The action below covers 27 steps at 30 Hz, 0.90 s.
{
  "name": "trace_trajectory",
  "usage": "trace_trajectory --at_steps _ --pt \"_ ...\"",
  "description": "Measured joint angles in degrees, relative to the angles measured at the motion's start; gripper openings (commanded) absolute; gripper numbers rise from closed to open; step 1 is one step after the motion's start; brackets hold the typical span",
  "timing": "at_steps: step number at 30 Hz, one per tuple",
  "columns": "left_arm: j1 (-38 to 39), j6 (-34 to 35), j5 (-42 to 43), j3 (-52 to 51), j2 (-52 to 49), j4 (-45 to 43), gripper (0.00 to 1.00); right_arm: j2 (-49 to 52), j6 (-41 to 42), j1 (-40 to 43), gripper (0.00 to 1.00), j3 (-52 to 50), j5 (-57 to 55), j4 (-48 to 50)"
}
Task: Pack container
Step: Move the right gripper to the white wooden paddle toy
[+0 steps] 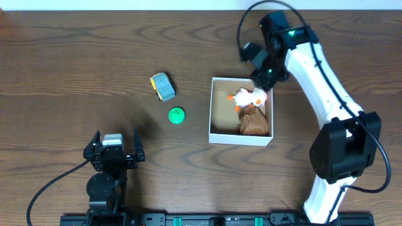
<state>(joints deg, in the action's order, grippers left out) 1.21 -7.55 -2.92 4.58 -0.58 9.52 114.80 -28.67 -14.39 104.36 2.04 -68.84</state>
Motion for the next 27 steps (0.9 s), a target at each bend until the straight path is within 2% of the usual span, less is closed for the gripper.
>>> trace_trajectory --at_steps 3,4,5,6,7,15,19,23,27 --pt "0.0 0.0 0.0 0.0 0.0 0.0 0.98 -1.2 9.7 2.3 0.56 2.8 -1.0 0.0" --pt "0.0 0.0 0.0 0.0 0.0 0.0 0.98 -2.1 12.7 3.3 0.59 3.7 -1.2 0.0" --pt "0.0 0.0 0.0 0.0 0.0 0.0 0.98 -3.0 15.3 4.3 0.66 4.2 -1.4 0.0" --pt "0.0 0.0 0.0 0.0 0.0 0.0 0.98 -4.4 18.2 5.7 0.87 4.8 -1.6 -0.4" --pt "0.0 0.0 0.0 0.0 0.0 0.0 0.98 -5.5 21.2 6.8 0.99 5.0 -1.8 -0.8" --pt "0.0 0.0 0.0 0.0 0.0 0.0 0.98 -11.8 49.9 22.5 0.99 6.2 -4.1 -11.1" --pt "0.0 0.0 0.0 0.0 0.0 0.0 0.98 -11.6 59.3 27.3 0.99 5.4 -4.3 -11.9" --pt "0.0 0.0 0.0 0.0 0.0 0.0 0.98 -11.6 65.2 28.7 0.99 3.7 -3.5 -10.1" --pt "0.0 0.0 0.0 0.0 0.0 0.0 0.98 -11.6 69.2 28.9 0.66 0.7 -3.4 -9.8"
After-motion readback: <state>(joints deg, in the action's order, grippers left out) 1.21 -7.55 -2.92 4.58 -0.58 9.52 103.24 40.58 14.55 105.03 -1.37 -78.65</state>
